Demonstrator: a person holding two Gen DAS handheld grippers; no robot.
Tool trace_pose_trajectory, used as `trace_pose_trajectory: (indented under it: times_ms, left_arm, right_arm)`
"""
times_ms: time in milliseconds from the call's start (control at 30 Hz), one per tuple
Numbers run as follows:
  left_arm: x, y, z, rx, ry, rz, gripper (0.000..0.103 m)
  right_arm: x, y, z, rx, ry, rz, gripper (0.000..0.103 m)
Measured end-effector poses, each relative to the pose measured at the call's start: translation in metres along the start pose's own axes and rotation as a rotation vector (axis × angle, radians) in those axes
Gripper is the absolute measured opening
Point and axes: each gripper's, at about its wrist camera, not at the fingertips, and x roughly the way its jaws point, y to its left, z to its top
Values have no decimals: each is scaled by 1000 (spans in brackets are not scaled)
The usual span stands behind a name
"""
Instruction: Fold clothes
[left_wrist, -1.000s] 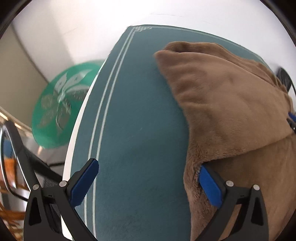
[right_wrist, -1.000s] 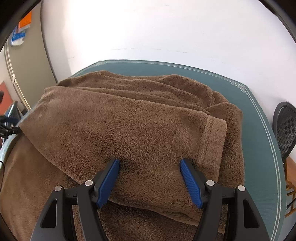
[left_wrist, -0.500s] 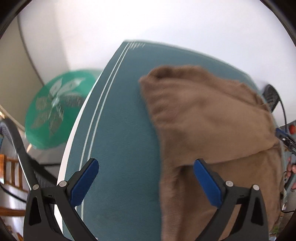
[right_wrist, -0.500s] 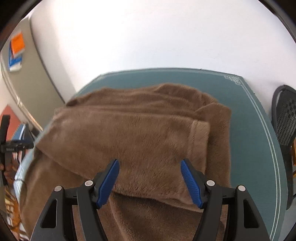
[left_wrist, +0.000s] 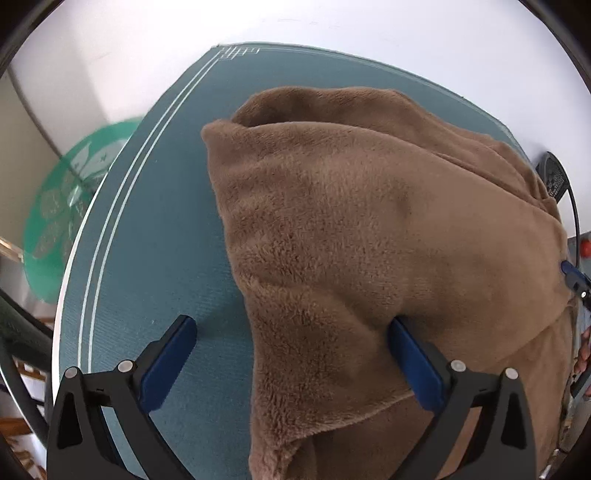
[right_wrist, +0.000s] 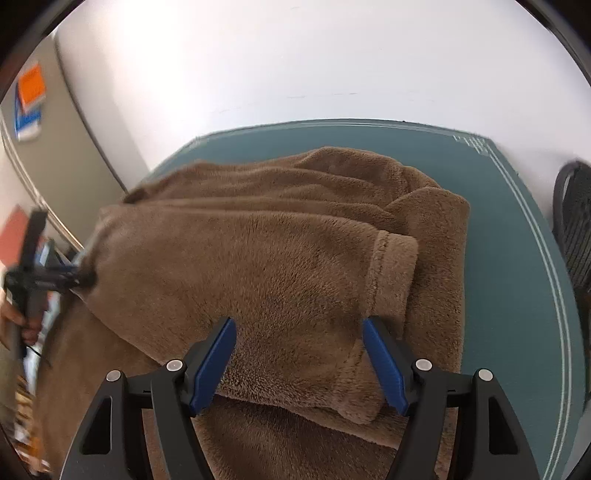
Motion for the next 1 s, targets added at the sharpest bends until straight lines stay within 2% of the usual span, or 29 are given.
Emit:
trace_pose_trajectory:
  times_ms: [133, 300, 400, 500, 633, 733, 933, 1000]
  left_arm:
    - [-13, -10, 10, 21, -34, -5, 103]
    - [-20, -29, 38, 52, -76, -78, 103]
    - [-16, -40, 57, 75, -99, -85, 103]
    - [-3, -43, 72, 68, -95, -72, 103]
    - [11, -40, 77, 37, -64, -53, 103]
    - [23, -37, 79, 41, -58, -36, 103]
    - [28, -37, 78, 57, -68, -9, 103]
    - [27, -37, 77, 59, -68, -7, 103]
  right_arm:
    - [-14, -28, 26, 95, -64, -67, 73]
    - [-15, -67, 63, 166, -71, -191, 73]
    - [-5, -84, 78, 222, -58, -152, 73]
    - [20, -99, 87, 281, -8, -101, 73]
    - [48, -102, 92, 252, 51, -177, 73]
    - [57, -102, 88, 164, 85, -323, 73]
    - [70, -100, 87, 67, 94, -524, 73]
    - [65, -98, 85, 47, 75, -531, 73]
